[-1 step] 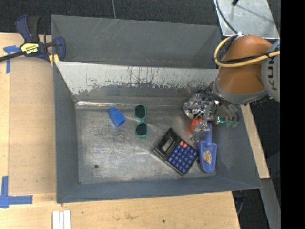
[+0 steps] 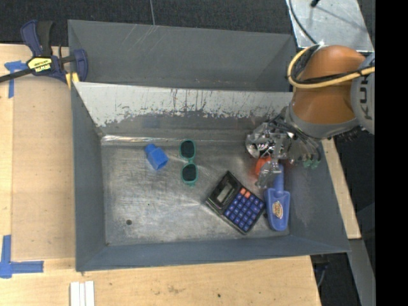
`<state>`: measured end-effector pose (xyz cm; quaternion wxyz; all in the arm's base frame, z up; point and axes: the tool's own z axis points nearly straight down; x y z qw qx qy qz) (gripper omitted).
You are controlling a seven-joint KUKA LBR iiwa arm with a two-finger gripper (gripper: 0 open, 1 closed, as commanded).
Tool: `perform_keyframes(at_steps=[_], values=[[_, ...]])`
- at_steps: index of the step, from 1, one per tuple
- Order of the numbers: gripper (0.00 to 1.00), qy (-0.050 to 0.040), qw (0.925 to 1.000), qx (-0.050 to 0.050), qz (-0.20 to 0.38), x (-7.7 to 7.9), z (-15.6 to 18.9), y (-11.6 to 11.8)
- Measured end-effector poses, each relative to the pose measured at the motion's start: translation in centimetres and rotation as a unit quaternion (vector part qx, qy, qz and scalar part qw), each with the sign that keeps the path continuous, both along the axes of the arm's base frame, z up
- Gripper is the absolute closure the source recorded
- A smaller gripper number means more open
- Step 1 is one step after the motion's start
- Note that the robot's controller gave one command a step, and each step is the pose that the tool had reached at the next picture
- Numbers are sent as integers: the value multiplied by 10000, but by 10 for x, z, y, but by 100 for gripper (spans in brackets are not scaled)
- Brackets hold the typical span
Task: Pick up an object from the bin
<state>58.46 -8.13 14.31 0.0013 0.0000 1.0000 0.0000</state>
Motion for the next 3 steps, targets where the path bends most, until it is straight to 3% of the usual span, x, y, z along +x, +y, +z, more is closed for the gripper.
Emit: perform_keyframes(at_steps=[1,2,3], values=[[0,-19,9992,-7,408,-55,-54,18],[0,-73,9993,-19,376,-72,-62,24],[0,-18,9990,-5,454,-52,-42,31]])
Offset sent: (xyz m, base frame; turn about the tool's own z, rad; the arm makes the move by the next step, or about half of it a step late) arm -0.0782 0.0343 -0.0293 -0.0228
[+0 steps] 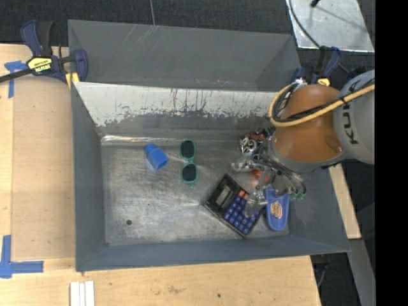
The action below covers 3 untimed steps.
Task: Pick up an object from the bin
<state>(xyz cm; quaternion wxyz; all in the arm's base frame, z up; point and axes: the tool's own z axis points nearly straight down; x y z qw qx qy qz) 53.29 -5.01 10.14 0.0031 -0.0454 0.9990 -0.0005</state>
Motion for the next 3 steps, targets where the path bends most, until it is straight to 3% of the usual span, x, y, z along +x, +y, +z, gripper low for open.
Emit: perform_keyframes(at_steps=[1,2,3], values=[[0,-77,9994,7,339,-22,-27,-11],[100,-10,9983,-48,578,-8,-24,12],[100,-11,9983,-47,579,-8,-24,12]])
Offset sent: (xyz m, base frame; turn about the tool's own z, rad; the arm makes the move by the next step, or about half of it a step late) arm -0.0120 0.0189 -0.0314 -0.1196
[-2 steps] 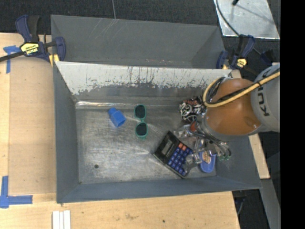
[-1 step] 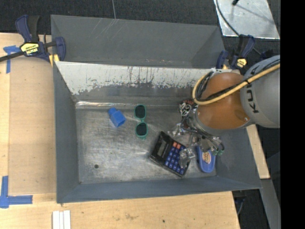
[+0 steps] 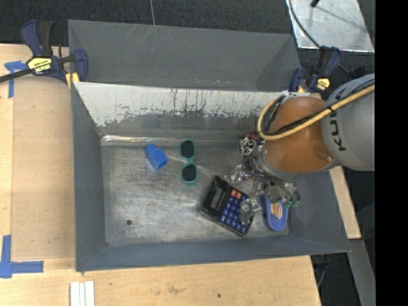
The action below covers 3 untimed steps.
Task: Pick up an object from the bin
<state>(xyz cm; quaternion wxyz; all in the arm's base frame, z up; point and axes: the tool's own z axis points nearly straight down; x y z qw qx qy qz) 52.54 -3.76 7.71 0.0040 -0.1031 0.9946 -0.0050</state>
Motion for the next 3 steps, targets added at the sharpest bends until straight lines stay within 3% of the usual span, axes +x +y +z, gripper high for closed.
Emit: perform_keyframes(at_steps=[3], values=[[100,40,10000,43,-1,-2,30,3]])
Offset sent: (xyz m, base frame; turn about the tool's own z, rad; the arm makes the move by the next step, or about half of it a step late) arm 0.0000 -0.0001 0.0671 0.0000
